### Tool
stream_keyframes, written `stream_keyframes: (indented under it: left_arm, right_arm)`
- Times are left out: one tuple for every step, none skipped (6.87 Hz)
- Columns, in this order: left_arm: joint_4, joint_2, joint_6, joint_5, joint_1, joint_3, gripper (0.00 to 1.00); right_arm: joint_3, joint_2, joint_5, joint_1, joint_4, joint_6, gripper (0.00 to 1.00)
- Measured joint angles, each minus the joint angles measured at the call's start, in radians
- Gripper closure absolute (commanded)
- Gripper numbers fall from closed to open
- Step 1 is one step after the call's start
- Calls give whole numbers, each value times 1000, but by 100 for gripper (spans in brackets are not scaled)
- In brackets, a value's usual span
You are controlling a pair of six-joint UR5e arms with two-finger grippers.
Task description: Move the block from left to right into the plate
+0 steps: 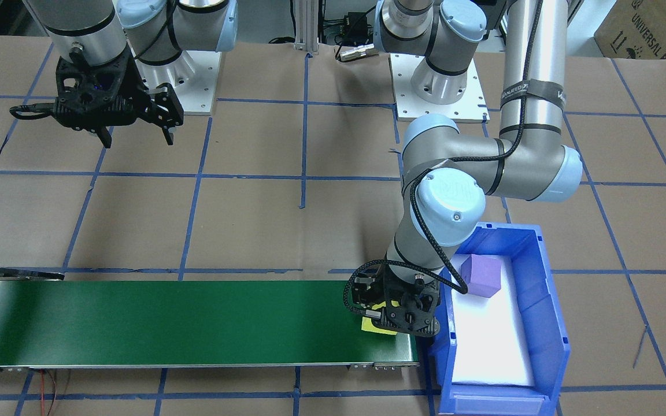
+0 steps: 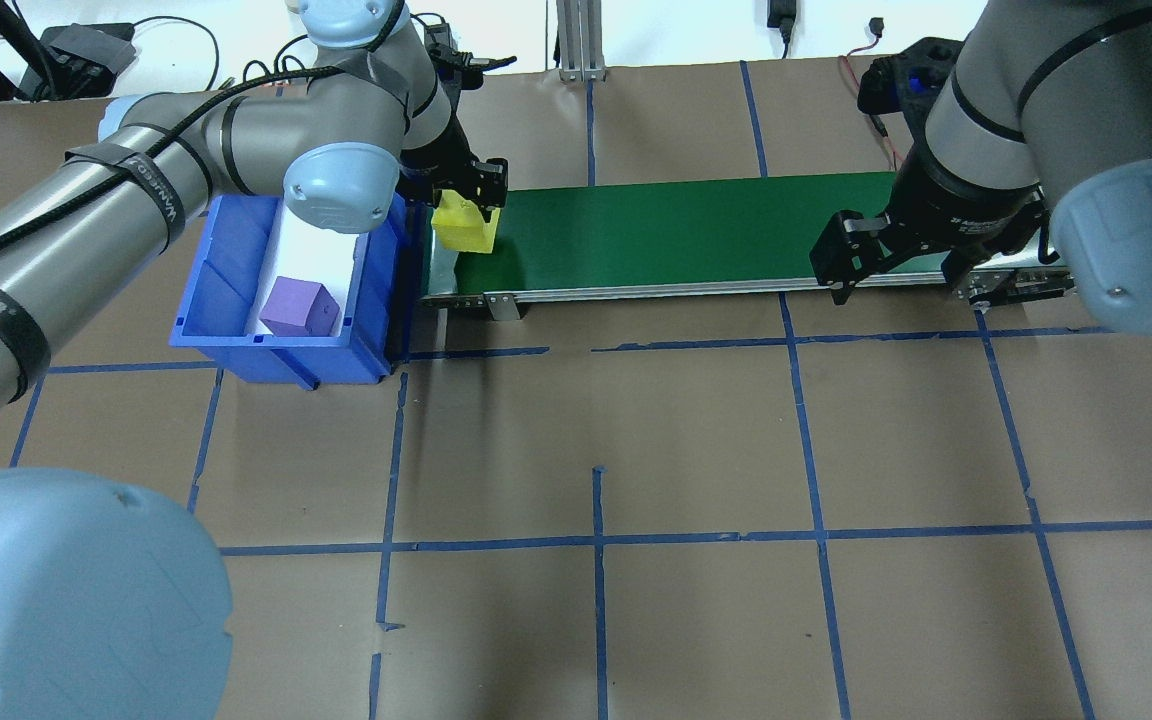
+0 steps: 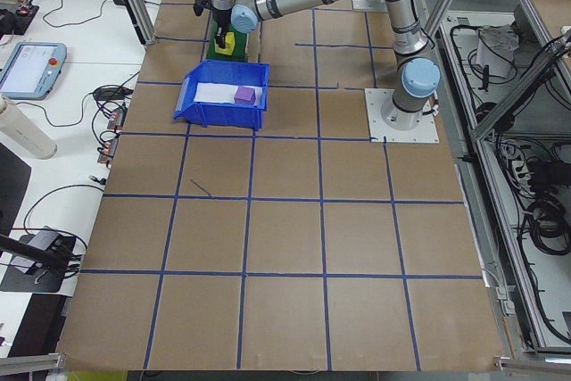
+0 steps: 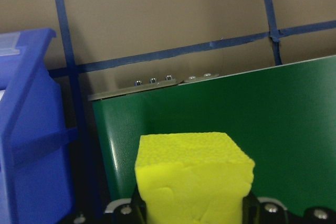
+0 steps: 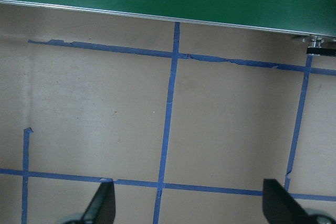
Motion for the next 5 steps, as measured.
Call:
stream_keyframes:
  left_arm:
    - [1, -4, -4, -1, 0, -13, 0]
    - [1, -4, -19, -4, 0, -21, 0]
    - [1, 3, -37, -6, 0, -24, 0]
    - [-1, 27, -45, -6, 0, -20, 0]
    - [-19, 70, -46, -3, 3, -15, 0]
  right_arm:
    - [0, 0, 0, 0, 0, 0, 0]
    - [0, 0, -1, -1, 0, 0, 0]
    - [0, 0, -1, -1, 0, 0, 0]
    - [0, 0, -2, -1, 0, -1, 0]
    - [0, 0, -2, -1, 0, -1, 0]
